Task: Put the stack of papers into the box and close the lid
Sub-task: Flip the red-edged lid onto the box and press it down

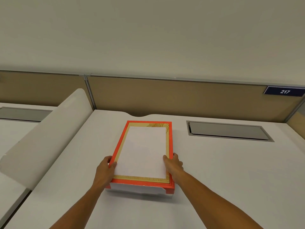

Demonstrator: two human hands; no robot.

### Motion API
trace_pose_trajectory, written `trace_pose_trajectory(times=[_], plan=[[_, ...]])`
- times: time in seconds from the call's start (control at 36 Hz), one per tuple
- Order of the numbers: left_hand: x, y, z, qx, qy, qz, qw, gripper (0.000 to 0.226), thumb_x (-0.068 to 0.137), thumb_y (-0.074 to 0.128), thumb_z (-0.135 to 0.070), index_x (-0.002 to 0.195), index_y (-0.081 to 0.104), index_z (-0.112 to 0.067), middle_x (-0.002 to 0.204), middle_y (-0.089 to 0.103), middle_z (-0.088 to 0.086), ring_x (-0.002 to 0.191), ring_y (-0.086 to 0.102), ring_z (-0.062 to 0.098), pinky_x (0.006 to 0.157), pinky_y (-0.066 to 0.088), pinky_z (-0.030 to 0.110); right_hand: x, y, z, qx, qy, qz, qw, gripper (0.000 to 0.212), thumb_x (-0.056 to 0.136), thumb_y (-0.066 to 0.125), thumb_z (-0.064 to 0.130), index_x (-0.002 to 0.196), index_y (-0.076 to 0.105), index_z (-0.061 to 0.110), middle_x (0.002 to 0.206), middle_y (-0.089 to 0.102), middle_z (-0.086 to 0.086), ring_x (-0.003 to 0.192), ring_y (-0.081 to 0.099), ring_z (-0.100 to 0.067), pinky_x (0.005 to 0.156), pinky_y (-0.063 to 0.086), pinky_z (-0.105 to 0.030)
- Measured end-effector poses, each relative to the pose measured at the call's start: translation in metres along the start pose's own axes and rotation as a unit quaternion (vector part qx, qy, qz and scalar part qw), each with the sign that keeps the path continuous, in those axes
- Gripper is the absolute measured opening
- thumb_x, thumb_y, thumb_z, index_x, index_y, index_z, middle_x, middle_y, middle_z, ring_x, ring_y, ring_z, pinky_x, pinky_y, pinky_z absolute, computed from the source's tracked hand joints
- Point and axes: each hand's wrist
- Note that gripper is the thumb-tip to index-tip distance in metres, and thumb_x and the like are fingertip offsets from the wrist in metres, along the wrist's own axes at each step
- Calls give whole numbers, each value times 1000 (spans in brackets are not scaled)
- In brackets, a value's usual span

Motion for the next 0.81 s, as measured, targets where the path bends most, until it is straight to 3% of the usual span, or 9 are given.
trace_pose_trajectory(times=[0.19,0.28,0.39,0.53,0.69,0.81], plan=[[16,-3,0,47,-10,45,998,52,96,55,-34,141,40,-12,139,52,11,119,57,34,100,47,50,12,7,-2,-83,-16,-28,996,72,96,51,49,154,18,21,149,38,-12,133,44,-33,109,43,-49],[27,0,-8,79,19,56,995,66,93,58,-43,147,32,-14,149,42,12,131,48,34,106,42,51,13,10,-2,-169,-88,-66,979,77,93,53,54,154,17,22,156,31,-10,140,36,-32,114,37,-48],[36,15,-17,165,82,63,981,78,92,52,-54,152,20,-16,160,24,8,145,29,32,116,30,50,17,15,-1,-262,-203,-78,940,81,94,47,56,157,9,22,167,9,-6,153,11,-34,123,17,-50],[57,33,-19,273,183,89,940,83,86,26,-73,153,19,-24,165,10,2,152,2,26,123,9,49,28,19,1,-351,-271,-19,896,77,97,38,59,158,11,22,168,1,-7,154,-6,-32,123,0,-49],[81,48,-26,329,232,89,911,103,71,-4,-87,154,17,-29,165,9,2,152,-1,28,122,1,49,48,21,4,-404,-294,-4,866,83,93,26,71,159,5,25,168,-6,-6,153,-16,-32,121,-9,-49],[86,53,-26,351,227,81,905,107,68,-11,-87,154,16,-30,165,9,2,152,-1,29,122,1,51,58,23,2,-411,-297,-12,862,93,85,11,80,159,3,25,168,-7,-6,153,-16,-32,120,-12,-48]])
Point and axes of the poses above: each hand's wrist, its own x-axis towards the middle knuckle, its own y-axis out of the palm, z = x × y
